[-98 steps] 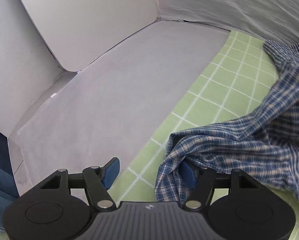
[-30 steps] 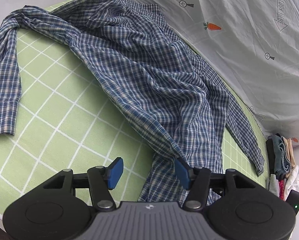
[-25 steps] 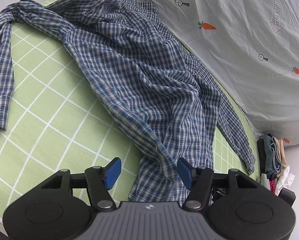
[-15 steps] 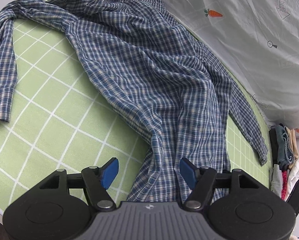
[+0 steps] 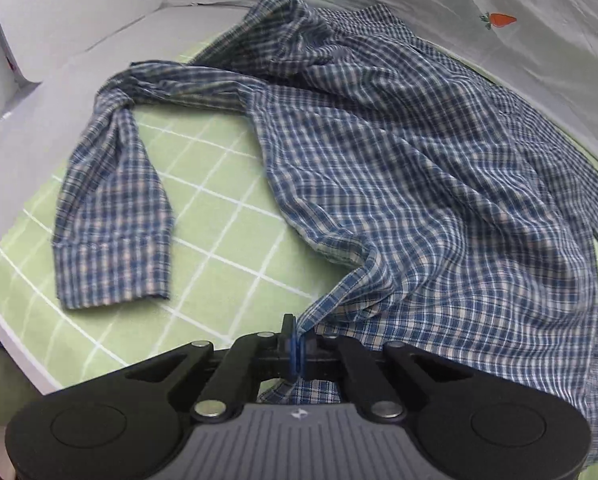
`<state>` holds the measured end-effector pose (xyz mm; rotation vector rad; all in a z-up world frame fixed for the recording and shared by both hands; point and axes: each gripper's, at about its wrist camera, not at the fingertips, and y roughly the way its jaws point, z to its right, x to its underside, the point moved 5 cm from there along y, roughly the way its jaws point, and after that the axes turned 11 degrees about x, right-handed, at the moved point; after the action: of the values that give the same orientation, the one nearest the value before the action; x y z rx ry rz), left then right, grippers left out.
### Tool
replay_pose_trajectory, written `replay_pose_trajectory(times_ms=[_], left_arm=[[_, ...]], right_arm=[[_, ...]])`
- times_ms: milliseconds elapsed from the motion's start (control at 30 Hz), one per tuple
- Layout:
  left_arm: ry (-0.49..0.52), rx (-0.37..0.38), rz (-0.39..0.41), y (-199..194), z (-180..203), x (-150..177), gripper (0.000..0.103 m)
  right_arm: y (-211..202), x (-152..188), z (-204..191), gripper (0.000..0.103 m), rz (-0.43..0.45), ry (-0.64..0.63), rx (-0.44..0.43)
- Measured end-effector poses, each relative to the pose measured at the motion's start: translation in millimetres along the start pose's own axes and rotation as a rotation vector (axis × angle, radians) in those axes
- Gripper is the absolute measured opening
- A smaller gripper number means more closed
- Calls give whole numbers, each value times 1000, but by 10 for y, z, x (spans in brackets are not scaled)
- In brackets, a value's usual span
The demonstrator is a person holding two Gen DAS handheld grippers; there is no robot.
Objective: Fold clothes
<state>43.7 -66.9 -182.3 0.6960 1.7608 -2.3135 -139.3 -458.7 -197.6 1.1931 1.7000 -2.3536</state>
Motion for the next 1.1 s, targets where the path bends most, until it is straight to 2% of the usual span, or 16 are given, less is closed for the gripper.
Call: replay_pose_trajectory(times_ms=[67, 167, 233, 333, 400, 433, 467, 500, 533, 567, 633, 700, 733, 900, 967, 1100], left_arm=[[3, -73, 4, -33, -221, -45, 2], [-70, -186, -1, -81, -676, -57, 2], [-144, -226, -13, -105, -976, -28, 2], [-233, -183, -5, -124, -1126, -29, 4], [-218, -181, 8, -138, -1057, -87, 7], [-212, -173, 21, -153, -1009, -119, 16], [-214, -143, 38, -182, -955, -138, 22], [-216, -113, 56, -212, -900, -158, 34], [-217, -86, 79, -239, -819, -203, 40], [-212, -69, 98, -265, -752, -247, 50], [-185, -39, 127, -295, -576, -325, 70], [-136, -9, 133, -264, -368, -382, 82], [-103, 8, 130, -234, -249, -400, 86], [50, -13, 51, 76, 178, -314, 88], [72, -12, 21, 206, 275, -270, 88], [94, -26, -30, 413, 386, -244, 88]], right_arm=[[-49, 75, 73, 1, -11, 0, 19], [-120, 153, 43, 1, -30, -26, 41], [-153, 208, 48, 1, -50, -44, 44], [-157, 190, 32, 3, -72, -15, 8], [-140, 138, 4, 6, -69, -4, 12], [-125, 108, 19, 10, -67, 12, 16], [-114, 73, 40, 18, -59, 27, 16], [-110, 31, 55, 25, -46, 40, 20], [-113, -21, 79, 43, -26, 54, 28], [-116, -72, 103, 54, -7, 68, 36], [-98, -180, 131, 61, 19, 97, 40], [-25, -293, 181, 74, 32, 134, 46], [32, -364, 213, 85, 37, 155, 57], [268, -715, 382, 91, 95, 157, 125], [362, -884, 492, 99, 132, 142, 167], [581, -1257, 873, 99, 171, 215, 226]])
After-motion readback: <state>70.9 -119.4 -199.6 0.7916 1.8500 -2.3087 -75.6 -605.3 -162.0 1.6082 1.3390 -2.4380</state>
